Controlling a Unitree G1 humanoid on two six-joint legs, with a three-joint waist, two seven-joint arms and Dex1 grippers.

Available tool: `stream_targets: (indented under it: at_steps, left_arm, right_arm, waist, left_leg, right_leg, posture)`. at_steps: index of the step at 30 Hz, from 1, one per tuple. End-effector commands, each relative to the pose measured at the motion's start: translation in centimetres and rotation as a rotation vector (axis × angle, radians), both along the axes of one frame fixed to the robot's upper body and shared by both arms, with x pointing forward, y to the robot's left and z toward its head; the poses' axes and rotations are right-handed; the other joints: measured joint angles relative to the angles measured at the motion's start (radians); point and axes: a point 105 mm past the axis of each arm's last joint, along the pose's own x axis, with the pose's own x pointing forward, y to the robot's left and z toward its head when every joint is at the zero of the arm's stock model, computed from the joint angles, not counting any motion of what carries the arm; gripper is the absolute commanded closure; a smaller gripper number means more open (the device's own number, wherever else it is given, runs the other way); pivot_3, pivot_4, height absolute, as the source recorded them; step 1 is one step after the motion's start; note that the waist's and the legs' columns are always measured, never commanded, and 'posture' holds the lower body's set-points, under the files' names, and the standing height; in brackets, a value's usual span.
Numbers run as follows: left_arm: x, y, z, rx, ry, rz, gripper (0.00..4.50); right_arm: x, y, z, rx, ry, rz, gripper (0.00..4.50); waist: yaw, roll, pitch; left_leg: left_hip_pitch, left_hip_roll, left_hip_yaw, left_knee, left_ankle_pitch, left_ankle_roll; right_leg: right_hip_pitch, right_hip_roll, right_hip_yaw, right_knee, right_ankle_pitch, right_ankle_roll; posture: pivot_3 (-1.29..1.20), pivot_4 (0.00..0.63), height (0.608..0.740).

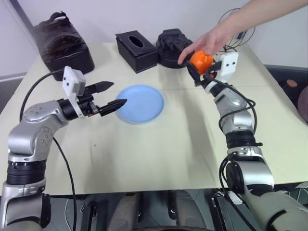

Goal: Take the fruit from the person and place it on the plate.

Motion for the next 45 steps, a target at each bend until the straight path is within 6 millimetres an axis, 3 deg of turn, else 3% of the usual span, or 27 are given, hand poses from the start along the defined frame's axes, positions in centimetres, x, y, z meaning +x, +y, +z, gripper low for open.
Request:
stream_targets:
  at_steps: [1,5,10,11,16,22,25,28,37,43,45]
  left_arm:
    - [-0.5,0.1,1.4,-0.001,-0.070,0.004,0.00]
    - [-0.3,0.5,1.1,0.010,-0.056,0.027,0.00]
    - [0.0,1.9,-0.6,0.035,-0.005,0.107,0.00]
    - [-0.1,2.3,-1.2,0.032,0.011,0.130,0.00]
    - [-0.9,3.4,-2.6,0.004,0.052,0.211,0.00]
    - [-1.5,3.9,-2.9,-0.013,0.048,0.274,0.00]
    - [-1.6,3.9,-3.0,-0.013,0.044,0.290,0.00]
    - [-1.7,4.0,-3.0,-0.016,0.041,0.301,0.00]
    - [-1.4,4.4,-3.1,-0.018,0.029,0.336,0.00]
    - [-0.5,6.3,-3.0,-0.035,0.000,0.442,0.00]
    - [-0.2,7.5,-2.8,-0.051,-0.017,0.505,0.00]
  right_arm:
    - [-0.2,0.1,2.3,0.000,-0.083,0.002,1.39]
    - [-0.3,0.9,2.2,-0.032,-0.071,0.028,1.39]
    - [-1.7,5.5,0.8,-0.057,-0.022,0.220,1.39]
    - [-2.2,7.4,-0.1,-0.057,0.011,0.285,1.39]
    - [-3.5,13.2,-2.9,-0.077,0.092,0.435,1.39]
    - [-3.5,16.2,-4.5,-0.086,0.150,0.504,1.39]
    - [-2.9,16.5,-5.0,-0.097,0.167,0.499,1.39]
    - [-2.4,16.2,-5.3,-0.100,0.176,0.492,0.05]
    - [-2.0,15.2,-3.7,-0.097,0.113,0.459,0.05]
    - [-2.3,12.4,1.1,-0.062,-0.018,0.402,0.05]
    - [-2.7,9.9,2.5,-0.069,-0.061,0.344,0.05]
  waist:
    - [0.000,0.000,0.000]
    - [0.000,0.000,0.000]
    - [-0.010,0.000,0.000]
    - [-0.011,0.000,0.000]
    - [-0.023,0.000,0.000]
    - [-0.018,0.000,0.000]
    - [-0.018,0.000,0.000]
    - [-0.022,0.000,0.000]
    - [-0.026,0.000,0.000]
    - [-0.023,0.000,0.000]
    - [-0.021,0.000,0.000]
  left_leg:
    - [0.000,0.000,0.000,0.000,0.000,0.000]
    - [0.000,0.000,0.000,0.000,0.000,0.000]
    - [0.000,0.000,0.000,-0.001,0.000,0.000]
    - [0.000,0.000,0.000,-0.001,0.000,0.000]
    - [0.000,0.000,0.000,-0.002,0.000,-0.001]
    - [-0.001,0.000,0.000,-0.002,0.000,-0.001]
    - [-0.001,0.000,0.000,-0.002,0.000,-0.001]
    - [-0.001,0.000,0.000,-0.002,0.000,-0.002]
    - [-0.001,0.000,0.000,-0.003,0.001,-0.002]
    - [-0.002,0.000,0.000,-0.003,0.001,-0.002]
    - [-0.002,0.000,0.000,-0.003,0.001,-0.002]
  right_leg:
    - [0.000,0.000,0.000,0.000,0.000,0.000]
    - [0.000,0.000,0.000,0.000,0.000,0.000]
    - [-0.001,0.000,0.001,0.001,0.000,0.000]
    - [-0.002,0.001,0.001,0.002,0.000,0.000]
    - [-0.003,0.000,0.001,0.003,0.000,0.000]
    - [-0.004,-0.001,0.001,0.003,0.000,0.000]
    - [-0.004,-0.001,0.001,0.003,0.000,0.000]
    - [-0.005,0.000,0.001,0.004,0.000,0.000]
    - [-0.005,0.000,0.001,0.004,0.000,0.000]
    - [-0.006,0.000,0.001,0.004,0.000,0.000]
    - [-0.006,0.000,0.001,0.004,0.000,0.000]
  posture:
    - [0.00,0.150,0.740]
    - [0.00,0.150,0.740]
    - [0.00,0.150,0.740]
    - [0.00,0.150,0.740]
    - [0.00,0.150,0.740]
    - [0.00,0.150,0.740]
    - [0.00,0.150,0.740]
    - [0.00,0.150,0.740]
    - [0.00,0.150,0.740]
    - [0.00,0.150,0.740]
    - [0.00,0.150,0.740]
